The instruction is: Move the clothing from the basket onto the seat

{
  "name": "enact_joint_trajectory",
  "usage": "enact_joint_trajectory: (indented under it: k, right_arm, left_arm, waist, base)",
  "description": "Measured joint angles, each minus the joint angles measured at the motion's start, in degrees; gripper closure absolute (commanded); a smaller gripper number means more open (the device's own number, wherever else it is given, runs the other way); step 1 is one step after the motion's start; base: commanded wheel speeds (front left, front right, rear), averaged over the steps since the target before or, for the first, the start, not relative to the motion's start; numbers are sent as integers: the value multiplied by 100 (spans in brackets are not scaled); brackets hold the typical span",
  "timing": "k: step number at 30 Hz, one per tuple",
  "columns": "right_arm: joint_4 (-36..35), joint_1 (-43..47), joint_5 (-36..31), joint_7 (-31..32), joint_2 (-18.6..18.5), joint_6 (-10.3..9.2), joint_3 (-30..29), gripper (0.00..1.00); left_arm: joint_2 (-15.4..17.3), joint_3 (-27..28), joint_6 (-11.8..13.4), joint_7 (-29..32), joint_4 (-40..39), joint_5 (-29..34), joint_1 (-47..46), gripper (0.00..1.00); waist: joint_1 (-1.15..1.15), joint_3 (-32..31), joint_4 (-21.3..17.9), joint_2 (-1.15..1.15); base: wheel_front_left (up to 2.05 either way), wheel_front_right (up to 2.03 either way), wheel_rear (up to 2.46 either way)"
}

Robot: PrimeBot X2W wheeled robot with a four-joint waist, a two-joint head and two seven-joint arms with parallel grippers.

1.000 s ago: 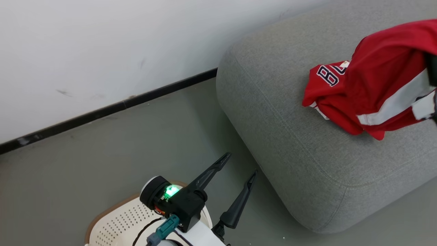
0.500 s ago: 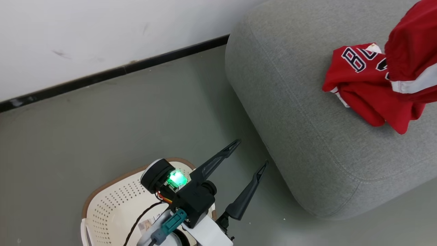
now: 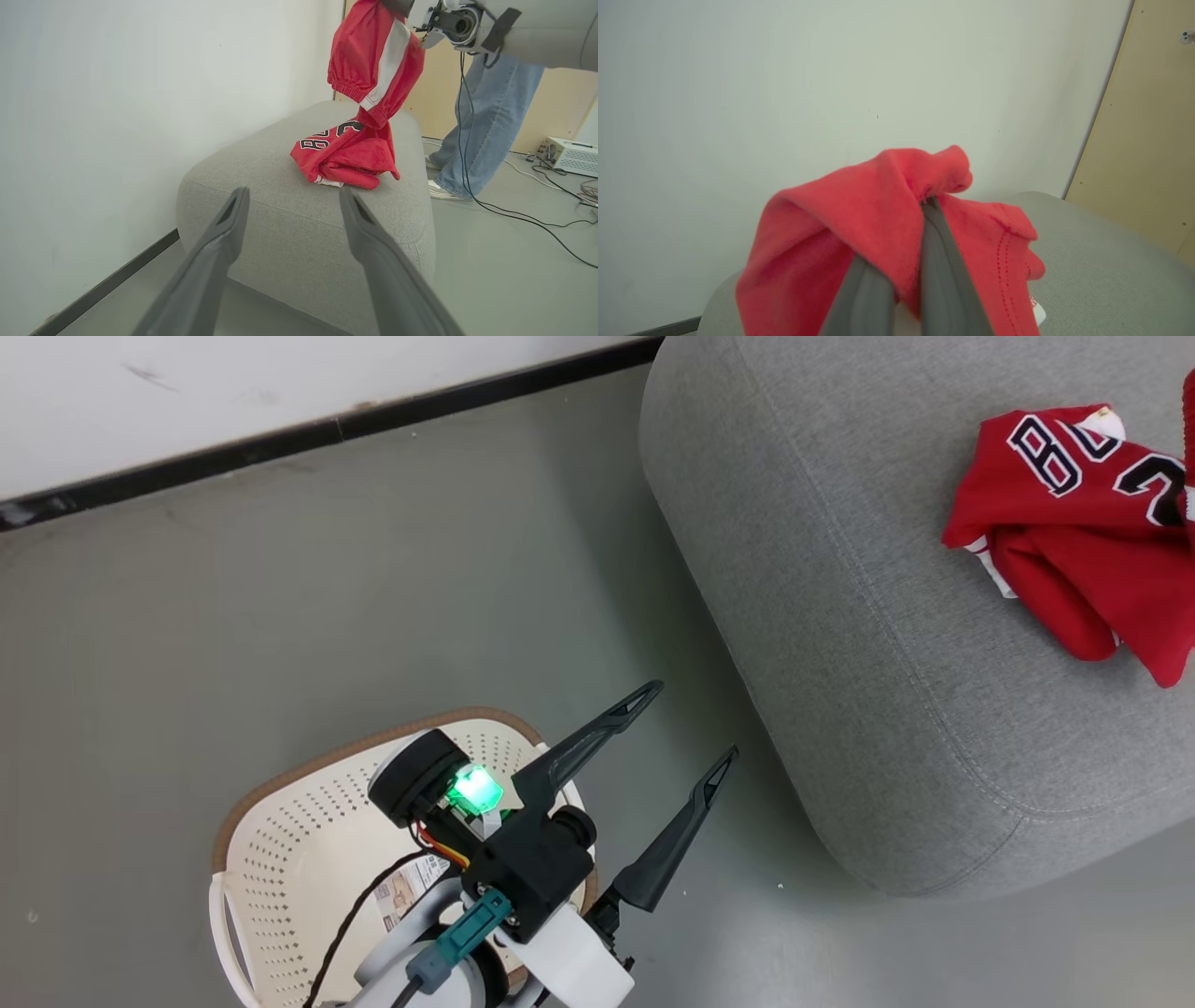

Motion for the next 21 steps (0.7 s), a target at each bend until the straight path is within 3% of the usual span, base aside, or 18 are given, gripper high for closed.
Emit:
enact_joint_trajectory:
  k: [7, 21]
  right_arm:
    - [420, -34, -319, -56, 245, 0, -4, 100]
    - [1182, 223, -1043, -159, 392, 0, -174, 100]
  left_arm:
    - [76, -26, -9, 147, -231, 64, -216, 0]
    - [155, -68, -108, 269, -374, 144, -452, 0]
  waist:
    - [0, 311, 40, 0]
    - [0, 826, 25, 0]
  base:
    - [0, 0, 0]
    - [0, 0, 0]
